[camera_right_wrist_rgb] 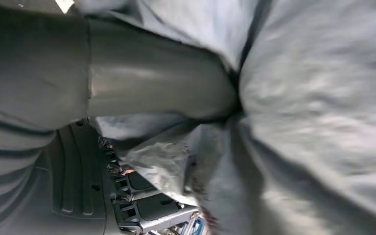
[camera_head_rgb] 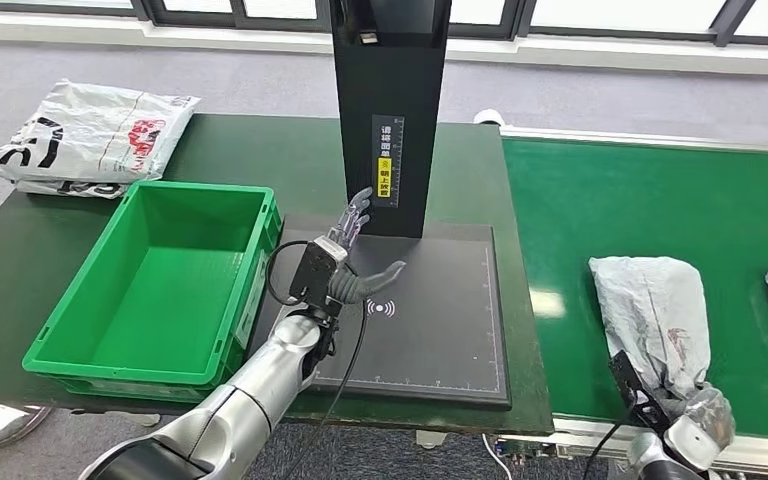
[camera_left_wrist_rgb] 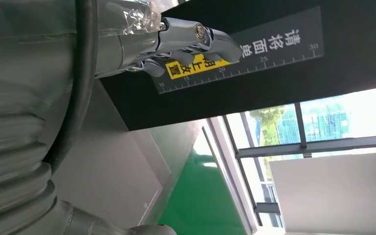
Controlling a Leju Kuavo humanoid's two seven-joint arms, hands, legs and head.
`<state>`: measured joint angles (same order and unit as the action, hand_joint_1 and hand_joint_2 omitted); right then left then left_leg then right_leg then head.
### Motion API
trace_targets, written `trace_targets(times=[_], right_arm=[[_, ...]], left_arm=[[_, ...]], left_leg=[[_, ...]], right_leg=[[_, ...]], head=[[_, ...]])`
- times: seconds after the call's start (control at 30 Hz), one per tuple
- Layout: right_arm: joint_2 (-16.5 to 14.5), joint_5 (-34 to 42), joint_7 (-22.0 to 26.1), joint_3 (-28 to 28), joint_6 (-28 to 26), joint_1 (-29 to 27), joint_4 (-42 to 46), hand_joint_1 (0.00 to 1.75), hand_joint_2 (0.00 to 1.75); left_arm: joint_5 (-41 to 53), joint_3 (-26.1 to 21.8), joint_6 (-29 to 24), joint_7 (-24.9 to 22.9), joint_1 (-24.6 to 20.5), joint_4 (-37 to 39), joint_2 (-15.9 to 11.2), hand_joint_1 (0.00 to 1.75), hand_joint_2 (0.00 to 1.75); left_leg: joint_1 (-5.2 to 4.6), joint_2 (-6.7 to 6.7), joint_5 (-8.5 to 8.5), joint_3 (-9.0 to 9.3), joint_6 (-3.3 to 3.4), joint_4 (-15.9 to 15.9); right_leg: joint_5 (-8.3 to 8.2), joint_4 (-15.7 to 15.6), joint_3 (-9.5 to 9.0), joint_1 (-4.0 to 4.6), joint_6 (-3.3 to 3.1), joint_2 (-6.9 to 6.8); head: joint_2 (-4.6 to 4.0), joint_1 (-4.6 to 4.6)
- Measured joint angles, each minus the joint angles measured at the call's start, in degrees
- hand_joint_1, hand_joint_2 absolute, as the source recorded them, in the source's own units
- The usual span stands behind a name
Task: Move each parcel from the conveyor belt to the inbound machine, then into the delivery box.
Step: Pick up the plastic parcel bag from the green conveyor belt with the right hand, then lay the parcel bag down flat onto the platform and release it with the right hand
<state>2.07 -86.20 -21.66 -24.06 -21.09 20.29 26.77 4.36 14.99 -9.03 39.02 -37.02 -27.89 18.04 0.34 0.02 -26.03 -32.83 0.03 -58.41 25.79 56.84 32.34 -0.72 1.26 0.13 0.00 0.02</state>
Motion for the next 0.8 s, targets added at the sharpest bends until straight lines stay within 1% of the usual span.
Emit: trace_targets(times=[0.1,0.2,0.27,0.33,0.47,0.53,0.6,0.77,0.8], right_arm=[[0.0,0.9,1.8,-0.1,-2.3,0.0,0.0,1.75,1.75],[-0.3,3.1,5.5,-0.2,-5.7,-0.3,0.7,1.75,1.75],[-0.9,5.4,8.5,-0.2,-7.7,-1.0,2.9,1.75,1.75],[-1.7,8.9,12.4,-0.1,-10.0,-2.3,7.5,1.75,1.75],[-3.5,19.6,22.5,1.8,-16.8,-4.4,20.9,1.75,1.75],[-4.1,25.1,28.7,2.9,-18.4,-4.8,27.1,1.75,1.75],[-4.9,28.7,33.9,3.3,-19.0,-4.9,32.1,1.75,1.75],[-7.6,31.7,41.2,5.0,-19.1,-5.4,40.3,1.75,1.75],[-8.3,31.2,41.6,6.1,-19.1,-5.4,41.7,1.75,1.75]], left_arm=[[0.1,-0.1,-0.4,0.0,0.1,0.0,-0.1,0.0,1.75],[0.3,-0.8,-1.0,-0.2,0.3,0.0,-0.4,0.0,1.75],[0.6,-1.5,-1.5,-0.5,0.6,-0.3,-0.7,0.0,1.75],[1.0,-1.9,-1.9,-0.7,0.9,-0.9,-1.0,0.0,1.75],[1.9,-3.3,-3.0,-1.4,1.1,-2.5,-1.7,0.0,1.75],[2.2,-4.0,-3.7,-1.9,1.2,-3.4,-1.9,0.0,1.75],[2.2,-4.5,-4.3,-2.3,1.2,-4.1,-2.1,0.0,1.75],[3.6,-5.1,-6.0,-2.6,1.3,-5.7,-2.2,0.0,1.75],[4.1,-5.1,-6.4,-2.7,1.3,-6.1,-2.2,0.0,1.75]], left_leg=[[0.0,-0.02,-0.02,-0.19,-0.01,0.0],[0.0,-0.02,0.02,-0.41,-0.07,0.0],[-0.02,-0.02,0.06,-0.57,-0.12,0.0],[-0.08,-0.1,0.12,-0.77,-0.16,0.0],[-0.24,-0.21,0.27,-1.18,-0.23,0.0],[-0.25,-0.22,0.29,-1.23,-0.24,0.0],[-0.25,-0.22,0.29,-1.25,-0.25,0.0],[-0.24,-0.3,0.31,-1.34,-0.27,0.1],[-0.24,-0.29,0.31,-1.34,-0.27,0.1]], right_leg=[[0.01,0.0,0.11,0.01,-0.02,-0.02],[0.0,0.1,0.16,0.01,-0.05,-0.02],[-0.03,0.2,0.35,-0.01,-0.08,-0.03],[-0.03,0.3,0.59,-0.07,-0.1,-0.08],[-0.03,0.6,1.13,-0.24,-0.1,-0.16],[-0.03,0.6,1.2,-0.24,-0.11,-0.16],[-0.02,0.6,1.23,-0.24,-0.12,-0.16],[0.0,0.6,1.27,-0.24,-0.15,-0.24],[0.0,0.6,1.29,-0.24,-0.15,-0.21]], head=[[0.0,-0.01],[0.0,0.0],[0.0,0.0],[0.0,0.0],[0.0,-0.01],[0.0,-0.01],[0.0,-0.01],[0.0,0.0],[0.0,-0.01]])
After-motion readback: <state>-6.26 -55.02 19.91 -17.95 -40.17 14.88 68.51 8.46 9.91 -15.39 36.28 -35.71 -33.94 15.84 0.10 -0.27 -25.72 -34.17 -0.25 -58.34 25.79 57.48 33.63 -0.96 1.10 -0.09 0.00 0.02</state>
